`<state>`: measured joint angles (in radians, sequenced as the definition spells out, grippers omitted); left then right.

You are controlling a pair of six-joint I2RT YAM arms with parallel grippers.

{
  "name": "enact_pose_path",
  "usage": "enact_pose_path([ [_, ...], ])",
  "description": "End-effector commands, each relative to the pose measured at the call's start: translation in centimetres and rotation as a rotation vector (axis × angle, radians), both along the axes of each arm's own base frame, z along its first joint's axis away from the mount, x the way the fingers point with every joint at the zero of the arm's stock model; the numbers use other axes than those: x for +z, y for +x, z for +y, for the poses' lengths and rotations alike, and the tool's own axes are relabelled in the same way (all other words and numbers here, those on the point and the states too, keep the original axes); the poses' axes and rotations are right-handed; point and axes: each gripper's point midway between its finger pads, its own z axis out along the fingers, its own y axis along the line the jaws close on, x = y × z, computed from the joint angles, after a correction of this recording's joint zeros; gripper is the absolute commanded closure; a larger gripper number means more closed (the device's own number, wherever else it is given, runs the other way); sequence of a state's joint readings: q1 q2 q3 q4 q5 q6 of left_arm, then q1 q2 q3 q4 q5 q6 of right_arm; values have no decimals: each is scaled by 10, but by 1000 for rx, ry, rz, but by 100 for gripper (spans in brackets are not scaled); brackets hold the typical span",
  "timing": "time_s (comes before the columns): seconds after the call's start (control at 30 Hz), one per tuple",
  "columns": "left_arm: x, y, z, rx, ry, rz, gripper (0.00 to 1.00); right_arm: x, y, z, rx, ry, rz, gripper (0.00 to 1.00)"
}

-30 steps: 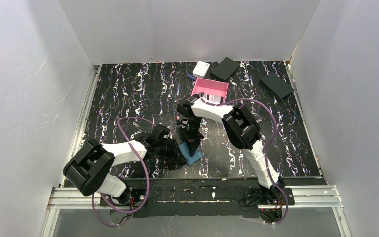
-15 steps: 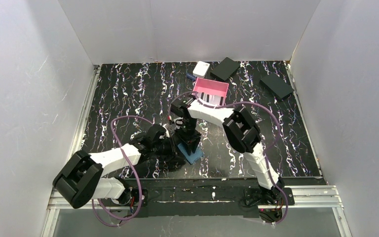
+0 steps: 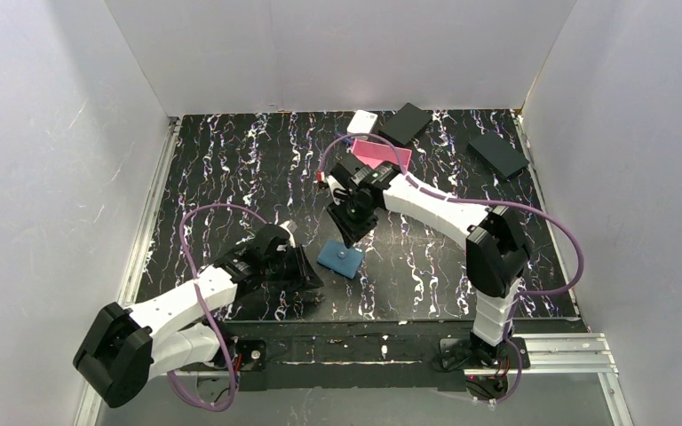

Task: Put the credit cards into the card holder
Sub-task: Close the credit card at the center of the board.

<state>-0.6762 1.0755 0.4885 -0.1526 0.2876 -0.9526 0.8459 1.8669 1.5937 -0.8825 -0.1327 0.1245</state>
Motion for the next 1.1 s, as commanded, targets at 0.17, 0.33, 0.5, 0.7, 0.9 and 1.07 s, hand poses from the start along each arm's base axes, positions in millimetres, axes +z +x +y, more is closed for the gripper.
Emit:
enact_pose_path([
  [0.17,14,-5,14,17,34,-31,83,-21,20,34,-100,247,-39,88],
  [0.33,17,-7,18,30,30,-38,82,-36,17,35,-103,239,1,89],
  [0.5,17,-6,15,29,19,-34,82,-46,16,37,-102,229,27,87],
  [0.7,20,-6,15,28,14,-37,82,-59,12,28,-102,164,23,81],
  [0.9,18,-8,15,34,8,-31,81,-73,6,20,-95,115,27,79],
  [1.07,20,-8,16,36,5,-36,81,-89,-6,14,-92,63,29,79],
])
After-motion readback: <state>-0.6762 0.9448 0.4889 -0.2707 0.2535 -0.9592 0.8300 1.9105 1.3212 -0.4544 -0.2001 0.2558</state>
